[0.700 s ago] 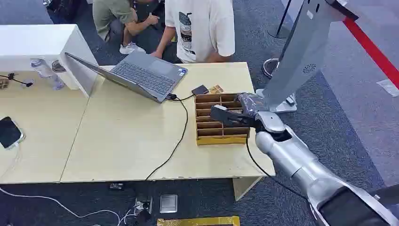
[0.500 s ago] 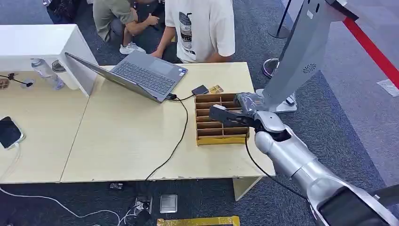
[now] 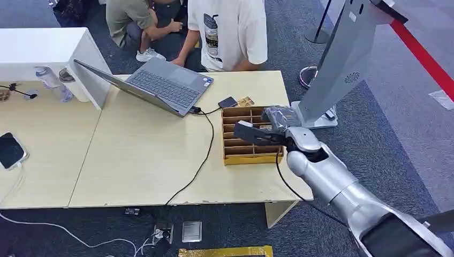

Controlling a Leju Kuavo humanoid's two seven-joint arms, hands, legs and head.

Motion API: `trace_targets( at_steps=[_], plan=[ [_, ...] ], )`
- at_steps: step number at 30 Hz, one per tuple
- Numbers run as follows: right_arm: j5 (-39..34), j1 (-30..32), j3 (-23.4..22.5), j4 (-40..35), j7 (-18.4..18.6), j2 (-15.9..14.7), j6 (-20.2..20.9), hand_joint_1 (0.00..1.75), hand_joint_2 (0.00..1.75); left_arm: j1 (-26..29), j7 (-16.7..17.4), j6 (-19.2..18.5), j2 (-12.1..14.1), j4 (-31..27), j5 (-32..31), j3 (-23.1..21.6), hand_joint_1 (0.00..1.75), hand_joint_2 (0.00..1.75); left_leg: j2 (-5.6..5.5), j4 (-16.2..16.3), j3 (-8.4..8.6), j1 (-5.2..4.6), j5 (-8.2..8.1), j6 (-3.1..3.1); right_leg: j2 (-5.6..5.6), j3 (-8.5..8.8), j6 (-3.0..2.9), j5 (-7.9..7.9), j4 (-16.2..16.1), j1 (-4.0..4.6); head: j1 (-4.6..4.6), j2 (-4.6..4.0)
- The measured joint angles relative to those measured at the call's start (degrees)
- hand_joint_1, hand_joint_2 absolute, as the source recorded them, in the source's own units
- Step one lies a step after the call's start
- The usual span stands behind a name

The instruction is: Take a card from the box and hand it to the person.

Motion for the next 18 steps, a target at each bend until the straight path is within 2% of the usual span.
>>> trace_targets(
  at_steps=[9, 10, 14, 18],
  plan=[
    [-0.2, 0.7, 0.7, -1.1, 0.0, 0.0, 0.3, 0.99, 1.75, 0.2, 0.0, 0.5, 0.0, 0.0, 0.5, 0.0, 0.0, 0.0, 0.0, 0.0, 0.0, 0.0, 0.0, 0.0, 0.0, 0.0, 0.0, 0.0, 0.0, 0.0, 0.02, 0.0],
    [-0.2, 0.7, 0.7, -1.2, 0.0, 0.0, 0.3, 0.96, 1.75, 0.2, 0.0, 0.5, 0.0, 0.0, 0.5, 0.0, 0.0, 0.0, 0.0, 0.0, 0.0, 0.0, 0.0, 0.0, 0.0, 0.0, 0.0, 0.0, 0.0, 0.0, 0.04, 0.0],
    [-0.5, 0.8, 1.1, -1.4, -0.2, 0.1, 0.3, 1.15, 1.75, 0.2, 0.0, 0.5, 0.0, 0.0, 0.6, 0.0, 0.0, 0.0, 0.0, 0.0, 0.0, 0.0, 0.0, 0.0, 0.0, 0.0, 0.0, 0.0, 0.0, 0.0, 0.02, 0.0],
    [-0.5, 0.9, 1.4, -1.4, -0.2, 0.1, 0.3, 1.15, 1.75, 0.2, 0.0, 0.5, 0.0, 0.0, 0.6, 0.0, 0.0, 0.0, 0.0, 0.0, 0.0, 0.0, 0.0, 0.0, 0.0, 0.0, 0.0, 0.0, 0.0, 0.0, 0.0, 0.0]
  ],
)
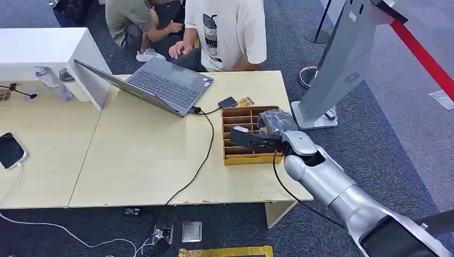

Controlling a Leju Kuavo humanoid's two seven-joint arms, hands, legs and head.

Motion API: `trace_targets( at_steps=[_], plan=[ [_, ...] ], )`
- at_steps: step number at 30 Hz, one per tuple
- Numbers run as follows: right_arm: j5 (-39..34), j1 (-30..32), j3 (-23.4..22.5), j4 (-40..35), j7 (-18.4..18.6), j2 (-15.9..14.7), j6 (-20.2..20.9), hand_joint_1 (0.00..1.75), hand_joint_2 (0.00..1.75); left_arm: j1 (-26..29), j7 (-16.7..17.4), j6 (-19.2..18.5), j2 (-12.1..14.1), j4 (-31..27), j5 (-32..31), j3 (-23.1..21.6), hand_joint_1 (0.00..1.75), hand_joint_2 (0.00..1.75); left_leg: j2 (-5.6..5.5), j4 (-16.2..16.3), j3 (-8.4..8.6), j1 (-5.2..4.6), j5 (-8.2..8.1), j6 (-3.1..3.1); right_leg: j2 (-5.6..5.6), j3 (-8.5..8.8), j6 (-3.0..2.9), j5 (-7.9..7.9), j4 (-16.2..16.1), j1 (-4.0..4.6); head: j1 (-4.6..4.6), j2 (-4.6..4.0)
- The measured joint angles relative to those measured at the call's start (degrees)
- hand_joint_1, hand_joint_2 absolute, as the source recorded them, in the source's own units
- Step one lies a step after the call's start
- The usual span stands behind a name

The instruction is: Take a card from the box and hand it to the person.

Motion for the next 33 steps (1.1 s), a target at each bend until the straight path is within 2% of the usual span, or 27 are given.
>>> trace_targets(
  at_steps=[2, 3, 7, 10, 13, 14, 16, 17, 18, 20, 21, 25, 28, 33],
  plan=[
    [0.0, 0.0, 0.1, 0.0, 0.0, 0.0, 0.0, 1.03, 1.75, 0.0, 0.0, 0.0, 0.0, 0.0, 0.0, 0.0, 0.0, 0.0, 0.0, 0.0, 0.0, 0.0, 0.0, 0.0, 0.0, 0.0, 0.0, 0.0, 0.0, 0.0, 0.02, 0.0],
    [0.0, 0.0, 0.1, 0.0, 0.0, 0.0, 0.0, 1.03, 1.75, 0.0, 0.0, 0.1, 0.0, 0.0, 0.2, 0.0, 0.0, 0.0, 0.0, 0.0, -0.01, 0.0, 0.0, 0.0, 0.0, 0.0, 0.0, 0.0, 0.0, 0.0, 0.02, 0.0],
    [-0.1, 0.1, 0.3, 0.0, -0.1, 0.1, 0.0, 0.68, 1.75, 0.0, 0.0, 0.2, 0.0, 0.0, 0.5, 0.0, 0.0, 0.0, 0.0, 0.0, 0.0, 0.0, 0.0, 0.0, 0.0, 0.0, 0.0, 0.0, 0.0, 0.0, 0.02, 0.0],
    [-0.1, 0.1, 0.3, 0.0, -0.1, 0.2, -0.2, 0.61, 1.75, 0.0, 0.0, 0.2, 0.0, 0.0, 0.5, 0.0, 0.0, 0.0, 0.0, 0.0, 0.0, 0.0, 0.0, 0.0, 0.0, 0.0, 0.0, 0.0, 0.0, 0.0, 0.02, 0.0],
    [-0.1, 0.1, 0.3, -0.1, -0.1, 0.2, -0.5, 0.44, 1.75, 0.0, 0.0, 0.1, 0.0, 0.0, 0.5, 0.0, 0.0, 0.0, 0.0, 0.0, 0.0, 0.0, 0.0, 0.0, 0.0, 0.0, 0.0, 0.0, 0.0, 0.0, 0.0, 0.0],
    [0.0, 0.1, 0.3, -0.2, -0.1, 0.2, -0.6, 0.45, 1.75, 0.0, 0.0, 0.1, 0.0, 0.0, 0.5, 0.0, 0.0, 0.0, 0.0, 0.0, 0.0, 0.0, 0.0, 0.0, 0.0, 0.0, 0.0, 0.0, 0.0, 0.0, 0.02, 0.0],
    [0.0, 0.1, 0.3, -0.5, -0.1, 0.2, -0.6, 0.79, 1.75, 0.0, 0.0, 0.1, 0.0, 0.0, 0.5, 0.0, 0.0, 0.0, 0.01, 0.0, 0.0, 0.0, 0.0, 0.0, 0.0, 0.0, 0.0, 0.0, 0.0, 0.0, 0.02, 0.0],
    [0.0, 0.0, 0.3, -0.5, -0.1, 0.2, -0.6, 0.59, 1.75, 0.0, 0.0, 0.1, 0.0, 0.0, 0.5, 0.0, 0.0, 0.0, 0.0, 0.0, 0.0, 0.0, 0.0, 0.0, 0.0, 0.0, 0.0, 0.0, 0.0, 0.0, 0.02, 0.0],
    [0.0, 0.0, 0.3, -0.5, 0.0, 0.2, -0.6, 0.59, 1.75, 0.0, 0.1, 0.0, 0.0, 0.0, 0.5, 0.0, 0.0, 0.0, 0.0, 0.0, 0.0, 0.0, 0.0, 0.0, 0.0, 0.0, 0.0, 0.0, 0.0, 0.0, 0.0, 0.0],
    [0.0, 0.0, 0.3, -0.6, 0.0, 0.2, -0.6, 0.44, 1.75, 0.0, 0.2, 0.0, 0.0, 0.0, 0.5, 0.0, 0.0, 0.0, 0.0, 0.0, 0.0, 0.0, 0.0, 0.0, 0.0, 0.0, 0.0, 0.0, 0.0, 0.0, 0.02, 0.02],
    [0.0, 0.0, 0.3, -0.7, 0.1, 0.2, -0.6, 0.51, 1.75, 0.0, 0.2, 0.1, 0.0, 0.0, 0.5, 0.0, 0.0, 0.0, 0.0, 0.0, 0.01, 0.0, 0.0, 0.0, 0.0, 0.0, 0.0, 0.0, 0.0, 0.0, 0.02, 0.0],
    [0.0, 0.0, 0.3, -0.8, 0.4, 0.2, -0.6, 0.51, 1.75, 0.0, 0.2, 0.2, 0.0, 0.0, 0.5, 0.0, 0.0, 0.0, 0.0, 0.0, 0.01, 0.0, 0.0, 0.0, 0.0, 0.0, 0.0, 0.0, 0.0, 0.0, 0.0, 0.0],
    [0.0, 0.0, 0.3, -0.8, 0.5, 0.1, -0.6, 0.58, 1.75, 0.0, 0.2, 0.2, 0.0, 0.0, 0.5, 0.0, 0.0, 0.0, 0.0, 0.0, 0.01, 0.0, 0.0, 0.0, 0.0, 0.0, 0.0, 0.0, 0.0, 0.0, 0.0, 0.0],
    [0.0, 0.0, 0.3, -0.8, 0.5, -0.1, -0.5, 0.79, 1.75, 0.0, 0.2, 0.2, 0.0, 0.0, 0.5, 0.0, 0.0, 0.0, 0.0, 0.0, 0.0, 0.0, 0.0, 0.0, 0.0, 0.0, 0.0, 0.0, 0.0, 0.0, 0.0, 0.0]
  ],
)
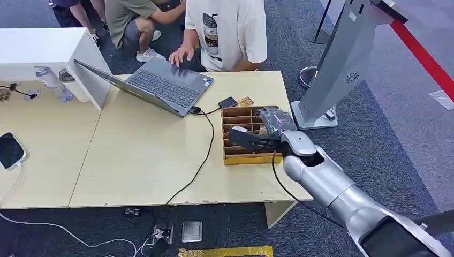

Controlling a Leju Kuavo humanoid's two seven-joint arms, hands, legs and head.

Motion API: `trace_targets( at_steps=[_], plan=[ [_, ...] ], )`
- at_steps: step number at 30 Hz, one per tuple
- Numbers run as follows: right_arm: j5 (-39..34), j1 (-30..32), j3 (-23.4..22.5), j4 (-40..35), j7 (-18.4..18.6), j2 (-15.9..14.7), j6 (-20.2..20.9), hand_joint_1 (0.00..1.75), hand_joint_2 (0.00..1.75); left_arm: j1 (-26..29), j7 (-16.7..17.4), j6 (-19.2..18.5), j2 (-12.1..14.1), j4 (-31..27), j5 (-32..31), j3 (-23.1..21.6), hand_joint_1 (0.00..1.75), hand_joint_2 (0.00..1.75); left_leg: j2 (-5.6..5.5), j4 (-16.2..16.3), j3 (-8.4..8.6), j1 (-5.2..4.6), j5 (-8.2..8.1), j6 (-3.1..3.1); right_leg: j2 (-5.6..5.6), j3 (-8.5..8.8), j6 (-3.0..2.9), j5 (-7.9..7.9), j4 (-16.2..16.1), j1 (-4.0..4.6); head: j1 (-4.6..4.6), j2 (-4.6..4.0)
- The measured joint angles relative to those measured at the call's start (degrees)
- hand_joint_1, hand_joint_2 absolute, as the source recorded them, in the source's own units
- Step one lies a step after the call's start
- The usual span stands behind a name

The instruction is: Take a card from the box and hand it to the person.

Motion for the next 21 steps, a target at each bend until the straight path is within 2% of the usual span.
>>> trace_targets(
  at_steps=[3, 7, 9, 11, 12, 15, 19, 21],
  plan=[
    [0.0, 0.0, 0.0, 0.0, 0.0, 0.0, 0.0, 0.89, 1.75, 0.0, 0.0, 0.1, 0.0, 0.0, 0.2, 0.0, 0.0, 0.0, 0.0, 0.0, 0.0, 0.0, 0.0, 0.0, 0.0, 0.0, 0.0, 0.0, 0.0, 0.0, 0.02, 0.0],
    [0.0, 0.0, 0.0, 0.0, 0.0, 0.0, 0.2, 0.87, 1.75, 0.0, 0.0, 0.5, 0.0, 0.0, 0.7, 0.0, 0.0, 0.0, 0.0, 0.0, 0.0, 0.0, 0.0, 0.0, 0.0, 0.0, 0.0, 0.0, 0.0, 0.0, 0.02, 0.02],
    [0.0, 0.0, 0.0, 0.0, 0.0, 0.0, 0.3, 0.8, 1.75, 0.0, 0.0, 0.7, 0.0, 0.0, 0.9, 0.0, 0.0, 0.0, 0.0, 0.0, 0.0, 0.0, 0.0, 0.0, 0.0, 0.0, 0.0, 0.0, 0.0, 0.0, 0.0, 0.0],
    [0.0, 0.0, 0.0, 0.1, 0.0, 0.0, 0.4, 0.8, 1.75, 0.0, 0.0, 0.8, 0.0, 0.0, 1.1, 0.0, 0.0, 0.0, 0.0, 0.0, 0.01, 0.0, 0.0, 0.0, 0.0, 0.0, 0.0, 0.0, 0.0, 0.0, 0.0, 0.0],
    [0.0, 0.0, 0.0, 0.1, 0.1, 0.0, 0.4, 0.72, 1.75, 0.0, 0.0, 0.8, 0.0, 0.0, 1.1, 0.0, 0.0, 0.0, 0.0, 0.0, 0.0, 0.0, 0.0, 0.0, 0.0, 0.0, 0.0, 0.0, 0.0, 0.0, 0.0, 0.0],
    [0.0, 0.0, 0.0, 0.4, 0.2, -0.1, 0.4, 0.68, 1.75, 0.0, 0.0, 0.8, 0.0, 0.0, 1.1, 0.0, 0.0, 0.0, 0.0, 0.0, 0.0, 0.0, 0.0, 0.0, 0.0, 0.0, 0.0, 0.0, 0.0, 0.0, 0.02, 0.0],
    [0.0, 0.0, 0.0, 0.6, 0.2, -0.2, 0.3, 0.66, 1.75, 0.0, 0.1, 0.8, 0.0, 0.0, 1.1, 0.0, 0.0, 0.0, 0.0, 0.0, 0.01, 0.0, 0.0, 0.0, 0.0, -0.01, 0.0, 0.0, 0.0, 0.0, 0.02, 0.0],
    [0.0, 0.0, 0.0, 0.7, 0.1, -0.2, 0.2, 0.72, 1.75, 0.0, 0.1, 0.8, 0.0, 0.0, 1.2, 0.0, 0.0, 0.0, 0.0, 0.0, 0.01, 0.0, 0.0, 0.0, 0.0, 0.0, 0.0, 0.0, 0.0, 0.0, 0.02, 0.0]
  ],
)
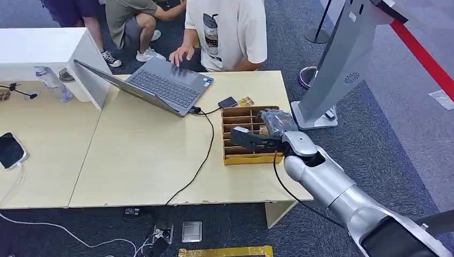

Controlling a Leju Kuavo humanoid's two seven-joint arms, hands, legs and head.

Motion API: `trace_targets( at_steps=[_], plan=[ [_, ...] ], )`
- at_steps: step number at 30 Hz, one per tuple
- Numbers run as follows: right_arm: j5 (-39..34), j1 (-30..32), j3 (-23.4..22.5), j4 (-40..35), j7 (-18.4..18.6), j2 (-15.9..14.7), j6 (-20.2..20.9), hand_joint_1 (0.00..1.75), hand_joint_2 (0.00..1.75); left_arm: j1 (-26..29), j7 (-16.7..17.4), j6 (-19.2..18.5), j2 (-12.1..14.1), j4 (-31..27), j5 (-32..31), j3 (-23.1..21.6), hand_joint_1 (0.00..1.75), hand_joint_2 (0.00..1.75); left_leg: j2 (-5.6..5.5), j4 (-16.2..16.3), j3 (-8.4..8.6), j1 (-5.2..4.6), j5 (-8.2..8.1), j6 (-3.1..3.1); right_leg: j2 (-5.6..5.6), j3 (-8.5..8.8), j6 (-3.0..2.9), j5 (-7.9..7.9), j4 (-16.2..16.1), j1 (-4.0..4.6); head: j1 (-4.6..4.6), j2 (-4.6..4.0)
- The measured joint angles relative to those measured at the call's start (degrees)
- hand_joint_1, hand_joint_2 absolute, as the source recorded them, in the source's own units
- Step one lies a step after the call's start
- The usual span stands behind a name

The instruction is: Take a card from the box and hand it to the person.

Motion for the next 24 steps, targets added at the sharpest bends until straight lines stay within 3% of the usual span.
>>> trace_targets(
  at_steps=[15, 24],
  plan=[
    [0.0, 0.0, 0.0, 0.4, -0.1, -0.4, 0.0, 0.91, 1.75, -0.1, 0.0, 0.0, 0.0, 0.0, 0.1, 0.0, 0.0, 0.0, 0.0, 0.0, -0.01, 0.0, 0.0, 0.0, 0.0, -0.01, 0.0, 0.0, 0.0, 0.0, -0.02, 0.0],
    [-0.1, 0.0, 0.1, 1.5, -0.2, -0.4, -0.2, 0.89, 1.75, -0.1, -0.2, 0.3, 0.0, 0.0, 0.8, 0.0, 0.0, 0.0, 0.0, 0.0, -0.02, 0.0, 0.0, 0.0, 0.0, -0.01, 0.0, 0.0, 0.0, 0.0, -0.02, 0.0]
  ],
)
